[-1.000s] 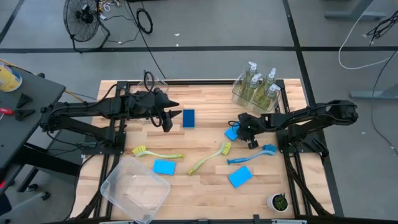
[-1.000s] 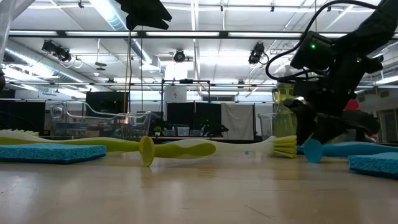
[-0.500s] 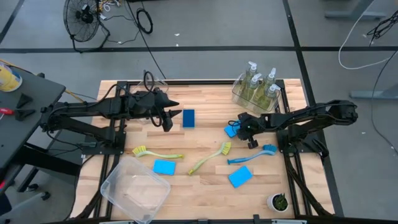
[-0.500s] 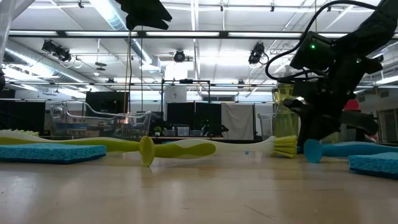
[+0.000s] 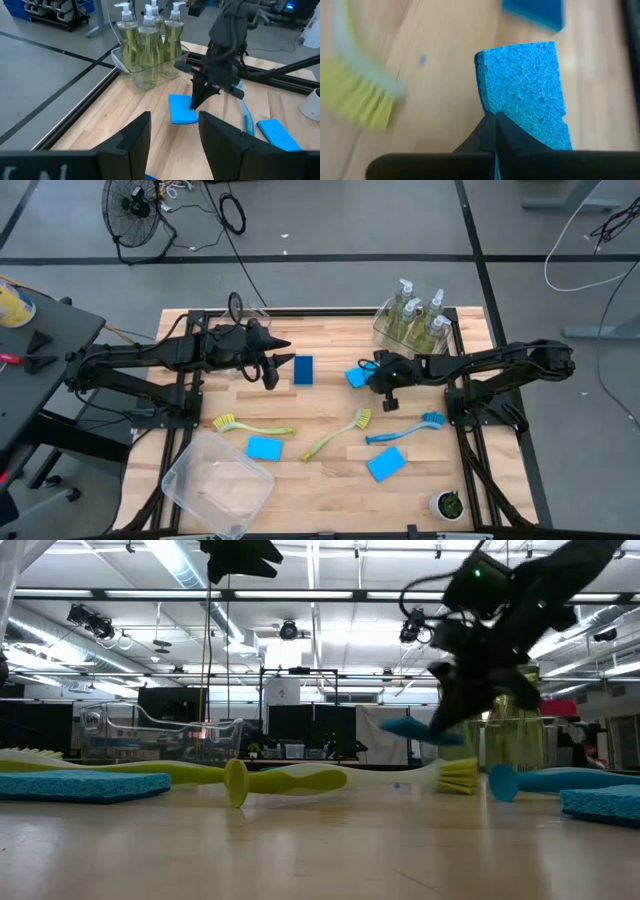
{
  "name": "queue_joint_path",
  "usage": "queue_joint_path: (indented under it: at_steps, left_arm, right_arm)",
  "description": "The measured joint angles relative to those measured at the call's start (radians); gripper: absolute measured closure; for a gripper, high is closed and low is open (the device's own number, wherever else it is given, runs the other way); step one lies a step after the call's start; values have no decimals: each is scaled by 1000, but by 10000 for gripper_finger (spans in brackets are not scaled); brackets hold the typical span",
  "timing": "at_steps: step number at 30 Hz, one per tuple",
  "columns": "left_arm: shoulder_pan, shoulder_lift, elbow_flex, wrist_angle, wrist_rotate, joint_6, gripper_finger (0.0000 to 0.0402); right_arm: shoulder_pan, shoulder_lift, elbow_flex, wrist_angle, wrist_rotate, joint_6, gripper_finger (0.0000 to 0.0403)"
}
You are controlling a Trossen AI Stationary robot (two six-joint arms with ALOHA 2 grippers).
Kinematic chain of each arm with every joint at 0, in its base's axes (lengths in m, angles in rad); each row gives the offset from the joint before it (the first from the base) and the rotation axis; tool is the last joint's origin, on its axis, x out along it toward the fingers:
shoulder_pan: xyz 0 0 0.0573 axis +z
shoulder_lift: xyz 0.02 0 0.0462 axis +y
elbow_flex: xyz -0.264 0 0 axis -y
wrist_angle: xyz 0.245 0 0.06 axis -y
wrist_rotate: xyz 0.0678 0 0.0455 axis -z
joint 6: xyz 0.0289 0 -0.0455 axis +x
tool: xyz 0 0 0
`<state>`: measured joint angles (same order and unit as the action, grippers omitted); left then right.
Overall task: Pick & Place Kitchen Sink Supplies
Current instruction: Put the blue sponge into the left transparent bin
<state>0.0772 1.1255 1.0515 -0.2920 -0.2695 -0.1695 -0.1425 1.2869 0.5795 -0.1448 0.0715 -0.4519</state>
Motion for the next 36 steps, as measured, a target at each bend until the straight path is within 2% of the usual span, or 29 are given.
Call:
queue_joint_path:
  at_steps: [9, 15, 22, 27, 31, 36]
  left_arm:
    - [0, 0, 0, 11, 0, 0, 230]
    - [0, 0, 0, 11, 0, 0, 230]
    - [0, 0, 0, 11, 0, 0, 230]
    - [0, 0, 0, 11, 0, 0, 230]
    - [0, 0, 0, 11, 0, -2, 230]
    - [0, 0, 0, 24, 0, -2, 230]
  right_arm:
    - [0, 0, 144, 131, 0, 138, 403]
    - [0, 10, 152, 330, 0, 239, 403]
    - [0, 77, 152, 422, -14, 264, 403]
    - [0, 112, 152, 482, -43, 294, 403]
    - [0, 129, 152, 568, -106, 344, 403]
    - [0, 129, 176, 593, -198, 358, 403]
